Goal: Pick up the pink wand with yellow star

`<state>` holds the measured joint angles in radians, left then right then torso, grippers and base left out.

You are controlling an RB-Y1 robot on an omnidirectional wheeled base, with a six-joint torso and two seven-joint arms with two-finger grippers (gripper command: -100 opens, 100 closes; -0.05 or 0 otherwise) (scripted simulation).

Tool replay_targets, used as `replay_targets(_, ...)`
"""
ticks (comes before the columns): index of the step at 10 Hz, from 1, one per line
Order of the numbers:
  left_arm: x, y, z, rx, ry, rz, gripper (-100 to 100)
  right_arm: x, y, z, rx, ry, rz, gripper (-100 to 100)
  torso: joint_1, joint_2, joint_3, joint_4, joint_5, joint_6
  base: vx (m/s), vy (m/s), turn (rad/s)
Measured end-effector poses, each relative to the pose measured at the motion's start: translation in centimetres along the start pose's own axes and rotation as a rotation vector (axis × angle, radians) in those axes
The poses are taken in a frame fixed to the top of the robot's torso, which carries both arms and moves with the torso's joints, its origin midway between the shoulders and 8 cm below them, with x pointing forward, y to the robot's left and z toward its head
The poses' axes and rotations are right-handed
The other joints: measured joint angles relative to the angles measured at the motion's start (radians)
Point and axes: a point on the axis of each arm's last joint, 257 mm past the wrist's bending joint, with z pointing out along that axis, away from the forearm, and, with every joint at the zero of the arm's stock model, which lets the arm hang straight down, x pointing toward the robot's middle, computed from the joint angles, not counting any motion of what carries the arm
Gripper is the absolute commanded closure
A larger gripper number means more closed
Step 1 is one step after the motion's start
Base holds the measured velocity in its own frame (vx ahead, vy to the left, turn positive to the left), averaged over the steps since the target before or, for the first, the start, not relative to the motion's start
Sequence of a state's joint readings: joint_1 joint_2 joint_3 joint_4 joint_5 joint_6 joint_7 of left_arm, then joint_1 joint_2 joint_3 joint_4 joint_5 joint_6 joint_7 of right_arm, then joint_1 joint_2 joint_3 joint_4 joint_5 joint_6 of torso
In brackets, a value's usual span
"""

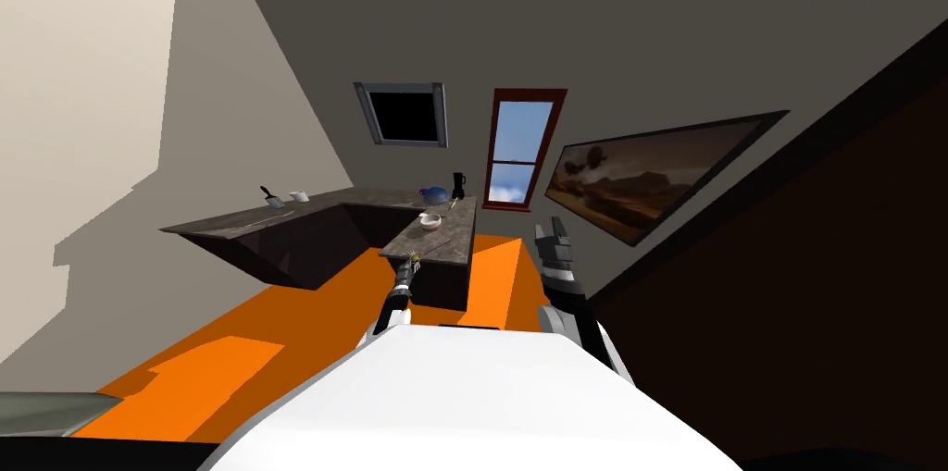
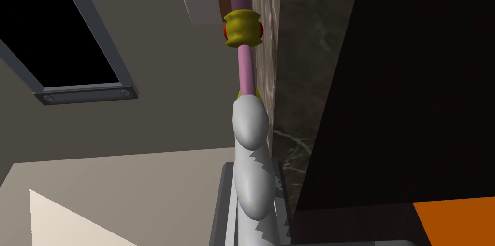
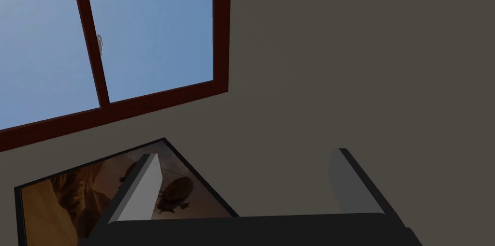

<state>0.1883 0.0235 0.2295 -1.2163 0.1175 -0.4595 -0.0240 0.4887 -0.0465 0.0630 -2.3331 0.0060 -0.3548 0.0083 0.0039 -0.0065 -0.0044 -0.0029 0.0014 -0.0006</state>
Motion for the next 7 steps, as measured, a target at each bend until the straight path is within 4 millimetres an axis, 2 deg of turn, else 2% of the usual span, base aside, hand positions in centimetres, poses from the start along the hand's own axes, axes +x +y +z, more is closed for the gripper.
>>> replay_targets(2, 0.4, -0.3, -0.8, 0.008, 0.006, -0.001, 100, 0.0, 0.0, 0.0, 0.0, 0.0, 0.0, 0, -0.002, 0.002, 0.001, 0.001, -0.001, 0.002, 0.051, 0.003, 0.046)
replay_targets(6, 2.2, -0.9, -3.6, 0.008, 0.036, -0.019, 100, 0.0, 0.0, 0.0, 0.0, 0.0, 0.0, 0, -0.001, 0.002, 0.001, 0.001, -0.001, 0.001, 0.06, 0.007, 0.074)
replay_targets(7, 2.2, -1.0, -3.6, 0.009, 0.037, -0.019, 0, 0.0, 0.0, 0.0, 0.0, 0.0, 0.0, 0, -0.001, 0.004, 0.002, 0.001, 0.0, 0.001, 0.005, 0.001, -0.001)
